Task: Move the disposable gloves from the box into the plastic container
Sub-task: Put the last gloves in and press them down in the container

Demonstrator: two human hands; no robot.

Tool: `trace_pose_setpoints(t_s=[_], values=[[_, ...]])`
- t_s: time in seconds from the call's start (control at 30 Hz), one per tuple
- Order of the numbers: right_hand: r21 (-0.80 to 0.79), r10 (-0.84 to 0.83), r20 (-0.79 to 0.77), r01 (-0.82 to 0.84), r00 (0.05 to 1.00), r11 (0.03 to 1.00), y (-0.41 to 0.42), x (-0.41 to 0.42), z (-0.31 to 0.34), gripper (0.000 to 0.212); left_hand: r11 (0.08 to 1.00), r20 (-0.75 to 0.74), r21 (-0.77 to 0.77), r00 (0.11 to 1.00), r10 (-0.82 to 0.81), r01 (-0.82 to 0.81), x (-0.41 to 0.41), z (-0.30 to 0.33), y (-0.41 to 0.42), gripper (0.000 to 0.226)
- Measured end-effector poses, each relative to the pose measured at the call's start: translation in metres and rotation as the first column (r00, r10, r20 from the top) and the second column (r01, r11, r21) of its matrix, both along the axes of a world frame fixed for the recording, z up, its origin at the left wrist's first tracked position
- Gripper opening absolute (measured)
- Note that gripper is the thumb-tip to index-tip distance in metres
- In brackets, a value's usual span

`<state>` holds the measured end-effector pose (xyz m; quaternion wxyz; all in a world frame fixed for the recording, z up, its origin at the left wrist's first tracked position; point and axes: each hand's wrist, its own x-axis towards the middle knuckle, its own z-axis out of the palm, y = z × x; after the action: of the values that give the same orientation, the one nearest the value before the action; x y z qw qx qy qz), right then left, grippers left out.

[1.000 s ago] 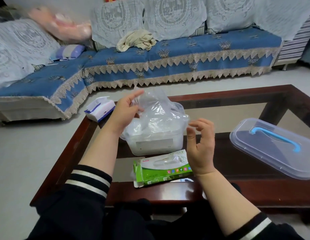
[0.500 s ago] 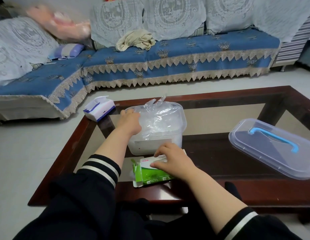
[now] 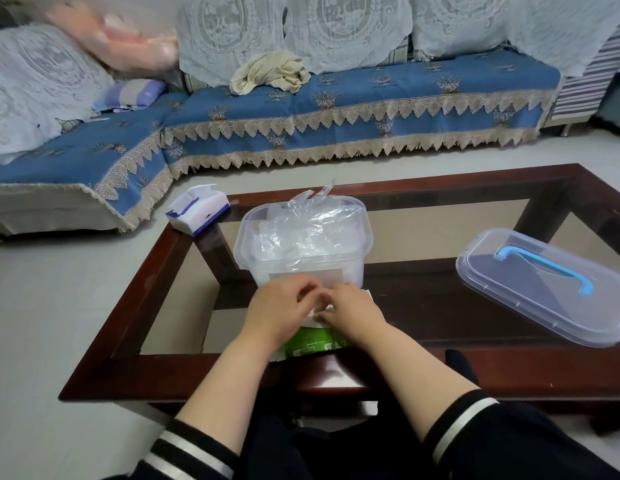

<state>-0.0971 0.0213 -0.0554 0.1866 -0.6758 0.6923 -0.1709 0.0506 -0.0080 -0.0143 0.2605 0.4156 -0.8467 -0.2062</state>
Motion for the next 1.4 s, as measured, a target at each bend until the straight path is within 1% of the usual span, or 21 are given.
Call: trace_pose_setpoints(t_s=[0.07,0.17,0.23,0.3,0.37,0.43,0.5,0.53,0.57,0.63,0.7,0.77,0.83,0.9,0.97,1.07,1.1,1.17,1.23,1.3,1.4], values=[[-0.015,0.006,-0.027,-0.007,1.000,1.000,0.000,0.000,-0.001,0.022,0.992,0.169,0.130,0.985,-0.015,-0.007,0.002,-0.019,-0.002,0.040],[-0.021,-0.053,0.047,0.054,0.997,0.998,-0.001,0.000,-0.002,0.015,0.975,0.256,0.222,0.965,-0.056,-0.002,0.004,-0.033,-0.003,0.059],[-0.014,-0.062,0.071,0.063,0.996,0.998,-0.001,0.000,-0.003,0.015,0.973,0.322,0.231,0.946,-0.046,-0.031,0.005,-0.037,-0.003,0.061],[-0.055,-0.078,0.117,0.085,0.990,0.995,-0.001,0.001,0.001,0.015,0.983,0.396,0.180,0.918,-0.031,-0.044,0.005,-0.038,-0.004,0.060],[-0.223,-0.122,0.272,0.186,0.955,0.957,0.002,0.002,0.010,0.012,0.986,0.414,0.161,0.910,-0.023,-0.048,0.004,-0.039,-0.005,0.058],[-0.497,-0.068,0.488,0.341,0.870,0.798,0.007,0.001,0.018,0.010,0.983,0.402,0.181,0.915,-0.036,-0.041,0.005,-0.041,-0.005,0.056],[-0.627,0.025,0.599,0.450,0.800,0.636,0.013,-0.002,0.023,0.014,0.977,0.356,0.208,0.934,-0.037,-0.040,0.007,-0.045,-0.007,0.051],[-0.640,0.047,0.622,0.472,0.782,0.606,0.015,-0.003,0.024,0.017,0.974,0.303,0.223,0.953,-0.018,-0.052,0.007,-0.044,-0.006,0.044],[-0.644,0.058,0.629,0.478,0.775,0.598,0.017,-0.004,0.024,0.018,0.966,0.209,0.250,0.978,0.018,-0.071,0.007,-0.040,-0.005,0.033],[-0.648,0.071,0.622,0.462,0.780,0.605,0.018,-0.005,0.024,0.018,0.928,-0.108,0.358,0.983,0.148,-0.100,0.006,-0.031,-0.003,0.022],[-0.655,0.087,0.610,0.439,0.788,0.615,0.019,-0.005,0.023,0.019,0.876,-0.462,0.481,0.838,0.291,-0.039,0.003,-0.013,0.002,0.024],[-0.660,0.100,0.601,0.422,0.793,0.621,0.019,-0.005,0.023,0.020,0.843,-0.625,0.537,0.691,0.362,0.044,0.004,0.008,0.004,0.037],[-0.683,0.118,0.577,0.398,0.809,0.612,0.020,-0.005,0.024,0.021,0.813,-0.654,0.570,0.665,0.362,0.119,0.009,0.027,0.004,0.069],[-0.712,0.130,0.535,0.362,0.835,0.602,0.020,-0.005,0.025,0.021,0.784,-0.620,0.600,0.712,0.329,0.160,0.010,0.044,0.001,0.084],[-0.727,0.145,0.508,0.333,0.849,0.600,0.020,-0.005,0.025,0.018,0.785,-0.556,0.600,0.785,0.274,0.151,0.006,0.059,-0.004,0.074],[-0.731,0.136,0.498,0.330,0.857,0.598,0.021,-0.005,0.026,0.011,0.854,-0.367,0.503,0.927,0.073,0.132,-0.003,0.077,-0.009,0.019],[-0.737,0.126,0.492,0.336,0.861,0.587,0.021,-0.007,0.026,0.012,0.867,-0.317,0.474,0.948,0.007,0.152,-0.008,0.081,-0.011,0.011],[-0.750,0.107,0.494,0.360,0.863,0.555,0.021,-0.010,0.027,0.023,0.890,-0.256,0.418,0.964,-0.075,0.181,-0.016,0.091,-0.016,0.026],[-0.744,0.095,0.535,0.415,0.840,0.523,0.022,-0.014,0.028,0.041,0.919,-0.267,0.342,0.958,-0.105,0.195,-0.024,0.106,-0.021,0.034],[-0.736,0.069,0.567,0.467,0.821,0.490,0.021,-0.019,0.029,0.048,0.940,-0.343,0.265,0.932,-0.115,0.213,-0.028,0.121,-0.030,0.037],[-0.719,0.038,0.587,0.500,0.808,0.483,0.021,-0.024,0.031,0.047,0.965,-0.462,0.198,0.885,-0.064,0.173,-0.024,0.128,-0.051,0.042]])
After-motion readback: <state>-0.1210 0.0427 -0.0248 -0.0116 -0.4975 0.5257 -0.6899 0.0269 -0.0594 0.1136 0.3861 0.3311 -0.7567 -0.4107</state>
